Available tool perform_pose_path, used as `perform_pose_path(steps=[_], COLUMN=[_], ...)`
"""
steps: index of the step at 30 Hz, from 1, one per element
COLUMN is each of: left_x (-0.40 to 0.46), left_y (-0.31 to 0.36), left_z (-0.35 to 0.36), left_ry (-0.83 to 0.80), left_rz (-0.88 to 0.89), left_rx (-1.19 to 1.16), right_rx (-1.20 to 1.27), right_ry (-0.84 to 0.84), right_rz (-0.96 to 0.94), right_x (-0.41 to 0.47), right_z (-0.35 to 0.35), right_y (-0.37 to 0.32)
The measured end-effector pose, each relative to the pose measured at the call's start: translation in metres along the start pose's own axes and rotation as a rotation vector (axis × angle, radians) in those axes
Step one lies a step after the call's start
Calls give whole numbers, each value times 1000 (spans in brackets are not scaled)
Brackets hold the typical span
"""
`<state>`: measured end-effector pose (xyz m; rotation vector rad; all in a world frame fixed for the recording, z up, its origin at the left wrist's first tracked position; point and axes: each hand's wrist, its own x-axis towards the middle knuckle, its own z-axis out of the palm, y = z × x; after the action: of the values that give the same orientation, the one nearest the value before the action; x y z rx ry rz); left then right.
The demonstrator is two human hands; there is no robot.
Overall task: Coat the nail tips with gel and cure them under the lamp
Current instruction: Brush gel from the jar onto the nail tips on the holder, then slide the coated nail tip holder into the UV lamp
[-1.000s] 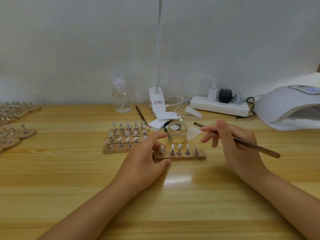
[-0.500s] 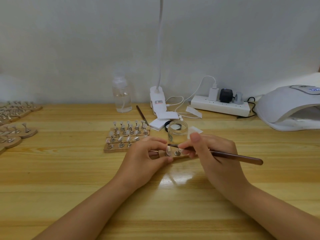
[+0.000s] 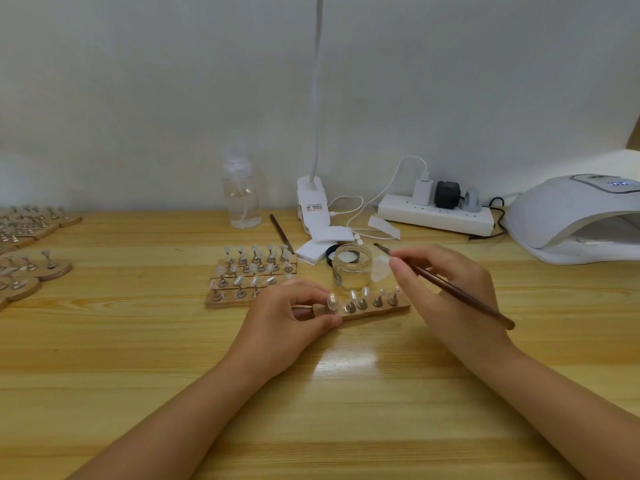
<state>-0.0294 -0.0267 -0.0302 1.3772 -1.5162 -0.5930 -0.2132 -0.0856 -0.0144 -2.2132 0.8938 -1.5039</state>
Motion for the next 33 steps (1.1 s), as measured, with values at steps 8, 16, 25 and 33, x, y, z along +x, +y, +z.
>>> perform_pose_path(steps=[8,16,25,33], left_x=[-3,-4,-8,-3], left_y=[5,10,19,34], left_z=[-1,-2,3,11], left_ry=[28,95,137,158], left_rz=[-32,-90,-45,-14], left_rx=[4,-83,-174,-273], right_rx=[-472,-435,-317,-164], right_ry=[-440,-524,-392,-230], right_rz=[94,104,157,350], right_x=[4,6,6,22], right_z=[-16,-16,-14,-28], right_y=[36,37,36,31])
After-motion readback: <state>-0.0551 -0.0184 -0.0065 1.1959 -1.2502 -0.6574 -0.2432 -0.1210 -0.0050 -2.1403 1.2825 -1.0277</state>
